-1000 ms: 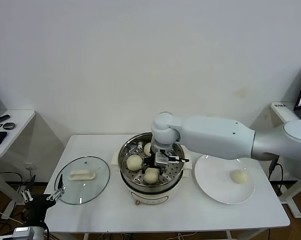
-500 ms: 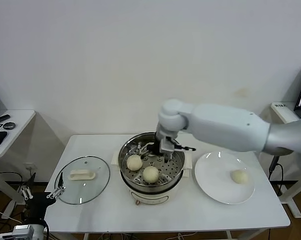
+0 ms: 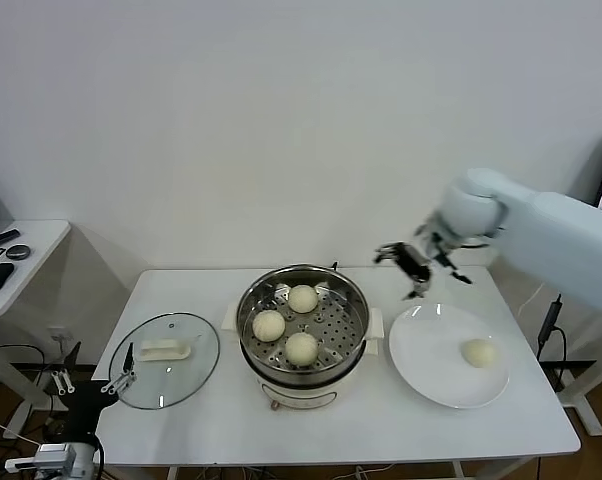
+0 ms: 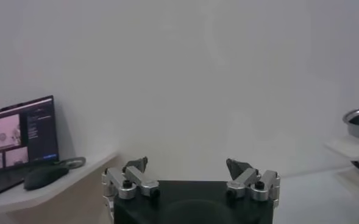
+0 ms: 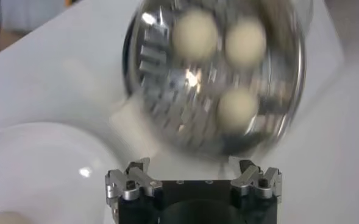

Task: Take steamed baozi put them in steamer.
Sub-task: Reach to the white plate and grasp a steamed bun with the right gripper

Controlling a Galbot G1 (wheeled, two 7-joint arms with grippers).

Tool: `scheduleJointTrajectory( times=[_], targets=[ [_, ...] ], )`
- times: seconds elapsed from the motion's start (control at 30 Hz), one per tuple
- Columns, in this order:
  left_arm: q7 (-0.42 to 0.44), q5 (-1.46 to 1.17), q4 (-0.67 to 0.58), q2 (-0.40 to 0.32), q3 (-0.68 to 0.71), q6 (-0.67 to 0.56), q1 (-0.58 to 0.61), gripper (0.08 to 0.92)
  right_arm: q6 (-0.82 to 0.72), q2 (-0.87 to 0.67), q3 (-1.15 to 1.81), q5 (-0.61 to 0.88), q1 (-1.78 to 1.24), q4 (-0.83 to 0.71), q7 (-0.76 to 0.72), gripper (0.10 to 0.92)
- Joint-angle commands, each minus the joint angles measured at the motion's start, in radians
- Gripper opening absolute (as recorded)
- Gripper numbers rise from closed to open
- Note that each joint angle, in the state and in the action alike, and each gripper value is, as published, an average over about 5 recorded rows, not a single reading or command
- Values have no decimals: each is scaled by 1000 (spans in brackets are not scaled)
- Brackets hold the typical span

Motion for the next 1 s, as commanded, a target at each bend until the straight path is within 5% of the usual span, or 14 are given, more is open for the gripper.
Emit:
scheduleJointTrajectory(
  times=[0.03, 0.33, 1.0],
  targets=[
    [1, 3, 7, 4, 14, 1, -7, 823, -208, -269, 261, -52, -341, -87, 27, 823],
    [2, 9, 7, 0, 15, 1, 0, 823, -99, -197, 601, -190, -682, -271, 15, 823],
    [1, 14, 3, -12, 3, -2, 18, 823, -59, -2, 590, -333, -711, -418, 17, 823]
  ],
)
